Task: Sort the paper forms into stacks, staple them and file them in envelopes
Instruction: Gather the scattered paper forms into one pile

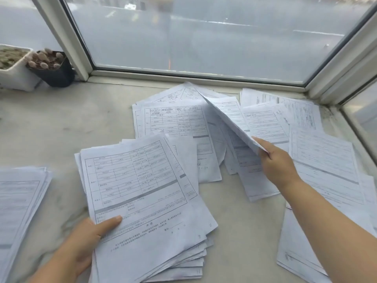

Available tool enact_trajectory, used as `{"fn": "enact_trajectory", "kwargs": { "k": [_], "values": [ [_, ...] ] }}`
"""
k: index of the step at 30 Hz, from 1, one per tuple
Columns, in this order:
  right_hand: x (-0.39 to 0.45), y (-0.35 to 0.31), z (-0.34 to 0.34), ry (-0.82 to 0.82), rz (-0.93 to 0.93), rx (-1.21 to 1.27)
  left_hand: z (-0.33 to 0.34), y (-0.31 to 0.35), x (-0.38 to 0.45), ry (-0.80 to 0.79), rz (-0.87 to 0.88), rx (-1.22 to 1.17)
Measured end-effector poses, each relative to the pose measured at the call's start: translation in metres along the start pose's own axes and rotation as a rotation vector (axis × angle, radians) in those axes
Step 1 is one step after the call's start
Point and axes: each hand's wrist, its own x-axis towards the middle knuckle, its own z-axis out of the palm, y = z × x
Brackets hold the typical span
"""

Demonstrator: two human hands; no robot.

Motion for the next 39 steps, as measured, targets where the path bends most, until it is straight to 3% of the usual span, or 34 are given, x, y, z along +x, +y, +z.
{"fn": "enact_trajectory", "kwargs": {
  "k": [3, 5, 7, 9, 13, 16, 20, 22, 27, 30, 35, 39],
  "values": [
    [-0.054, -0.048, 0.026, 0.111, -0.298, -0.022, 0.000, 0.002, -0.002, 0.024, -0.007, -0.014],
    [-0.100, -0.077, 0.059, 0.093, -0.454, 0.020, 0.002, 0.006, -0.005, 0.043, -0.005, -0.058],
    [-0.143, -0.094, 0.101, -0.019, -0.618, -0.050, 0.007, 0.014, -0.009, 0.024, -0.001, -0.159],
    [-0.173, -0.095, 0.143, -0.226, -0.659, -0.195, 0.010, 0.022, -0.014, -0.070, 0.008, -0.223],
    [-0.193, -0.087, 0.183, -0.490, -0.517, -0.415, 0.008, 0.014, -0.019, -0.029, -0.011, -0.096],
    [-0.183, -0.084, 0.161, -0.373, -0.578, -0.430, -0.005, 0.010, -0.021, 0.070, 0.022, 0.023],
    [-0.132, -0.092, 0.122, -0.054, -0.340, -0.111, -0.048, 0.031, -0.038, 0.016, 0.076, -0.039],
    [-0.102, -0.102, 0.117, -0.055, -0.196, -0.096, -0.080, 0.037, -0.046, 0.022, 0.082, 0.008],
    [-0.057, -0.133, 0.155, -0.291, -0.048, -0.324, -0.106, 0.030, -0.051, 0.355, 0.072, 0.335],
    [-0.055, -0.131, 0.180, -0.379, 0.047, -0.473, -0.110, 0.023, -0.047, 0.390, 0.068, 0.424],
    [-0.051, -0.126, 0.183, -0.267, 0.035, -0.492, -0.112, 0.029, -0.052, 0.357, 0.101, 0.335],
    [-0.035, -0.120, 0.166, -0.080, -0.008, -0.146, -0.117, 0.030, -0.053, 0.286, 0.112, 0.190]
  ]
}}
